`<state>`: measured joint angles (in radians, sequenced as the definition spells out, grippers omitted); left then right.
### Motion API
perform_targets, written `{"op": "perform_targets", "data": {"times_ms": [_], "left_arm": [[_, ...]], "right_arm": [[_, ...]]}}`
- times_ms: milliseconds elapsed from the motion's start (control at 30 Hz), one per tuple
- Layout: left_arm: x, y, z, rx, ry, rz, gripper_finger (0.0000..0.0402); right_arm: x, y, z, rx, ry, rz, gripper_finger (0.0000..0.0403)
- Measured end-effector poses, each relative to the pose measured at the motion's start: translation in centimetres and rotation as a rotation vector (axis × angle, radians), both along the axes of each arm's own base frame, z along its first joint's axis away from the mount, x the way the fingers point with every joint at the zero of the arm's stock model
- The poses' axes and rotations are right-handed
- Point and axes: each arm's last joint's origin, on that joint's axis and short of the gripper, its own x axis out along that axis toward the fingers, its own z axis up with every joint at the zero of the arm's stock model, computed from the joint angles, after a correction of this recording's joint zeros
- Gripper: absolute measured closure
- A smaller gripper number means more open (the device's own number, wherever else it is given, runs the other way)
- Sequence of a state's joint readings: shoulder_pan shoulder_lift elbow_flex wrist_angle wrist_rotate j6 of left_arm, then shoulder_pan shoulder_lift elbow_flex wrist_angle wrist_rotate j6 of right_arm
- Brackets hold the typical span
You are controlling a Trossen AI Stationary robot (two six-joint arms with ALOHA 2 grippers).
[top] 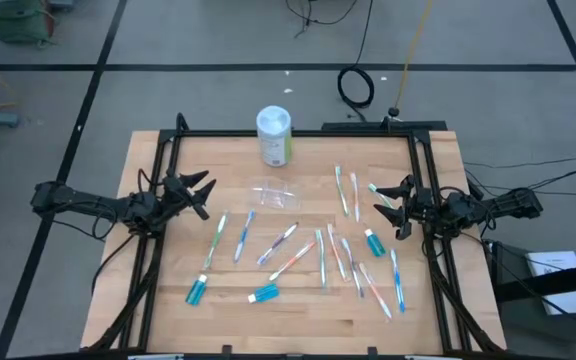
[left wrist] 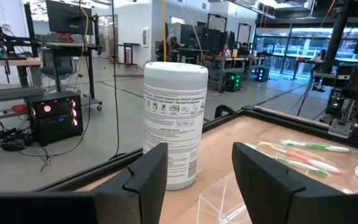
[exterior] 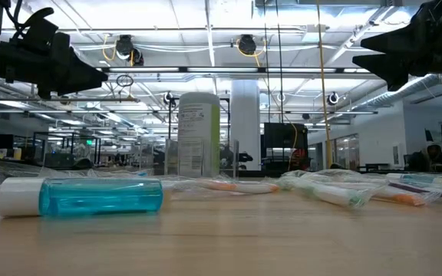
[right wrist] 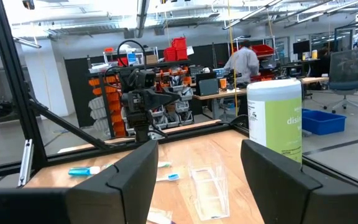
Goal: Pick & Place toothbrushing station
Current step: Put the blue toothbrush into the transparent organizer
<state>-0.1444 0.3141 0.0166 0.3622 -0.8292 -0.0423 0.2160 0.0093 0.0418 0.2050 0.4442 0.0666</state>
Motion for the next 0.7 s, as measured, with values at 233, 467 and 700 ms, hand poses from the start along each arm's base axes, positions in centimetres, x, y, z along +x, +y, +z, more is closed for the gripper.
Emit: {"op": "perform_targets", "data": {"times_ms": [233, 467, 700], "left_arm": [[0.6, -1.1, 0.1, -0.001, -0.019, -0.442, 0.0215], [0.6, -1.7, 0.1, 0.010, -0.020, -0.628, 0.0215], [0.6, -1.5, 0.5, -0.032, -0.085, -0.577, 0.0215]], "right_arm": [[0.1, 0.1, -0.3, -0.007, 0.028, 0.014, 0.0179], [0.6, 0.3, -1.3, 0.016, 0.133, 0.063, 0.0179], [1.3, 0.3, -1.0, 0.018, 0.118, 0.023, 0.0179]]}}
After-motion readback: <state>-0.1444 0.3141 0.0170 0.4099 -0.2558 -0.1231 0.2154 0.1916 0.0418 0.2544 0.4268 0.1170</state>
